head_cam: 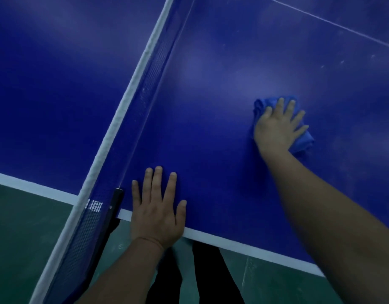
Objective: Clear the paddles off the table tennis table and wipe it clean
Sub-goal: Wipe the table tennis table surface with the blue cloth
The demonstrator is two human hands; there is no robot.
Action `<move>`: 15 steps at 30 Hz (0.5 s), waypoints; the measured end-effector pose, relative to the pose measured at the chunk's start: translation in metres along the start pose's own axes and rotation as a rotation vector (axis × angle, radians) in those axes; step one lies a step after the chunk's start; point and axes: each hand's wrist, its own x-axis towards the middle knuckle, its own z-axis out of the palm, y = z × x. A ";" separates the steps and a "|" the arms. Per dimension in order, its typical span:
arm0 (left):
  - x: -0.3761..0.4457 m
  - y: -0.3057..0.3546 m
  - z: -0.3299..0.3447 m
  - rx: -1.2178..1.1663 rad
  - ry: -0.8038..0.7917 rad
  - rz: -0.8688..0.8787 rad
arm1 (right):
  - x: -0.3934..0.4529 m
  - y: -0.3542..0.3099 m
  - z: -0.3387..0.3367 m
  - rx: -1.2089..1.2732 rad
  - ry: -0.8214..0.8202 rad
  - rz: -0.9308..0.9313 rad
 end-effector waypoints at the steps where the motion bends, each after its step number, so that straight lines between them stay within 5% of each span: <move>1: 0.000 0.000 0.000 0.002 0.004 0.000 | -0.017 -0.014 0.005 -0.005 0.025 -0.057; 6: 0.001 0.000 0.002 -0.006 0.058 0.009 | -0.096 -0.033 0.030 -0.171 -0.107 -0.857; 8: 0.000 0.001 0.002 -0.013 0.051 0.006 | -0.053 0.009 0.017 -0.170 -0.041 -0.684; 12: 0.000 0.001 0.003 -0.025 0.047 0.011 | 0.010 0.088 -0.020 -0.007 -0.014 0.054; 15: 0.001 0.000 0.002 -0.011 0.043 0.014 | -0.045 0.050 0.001 -0.036 0.052 -0.112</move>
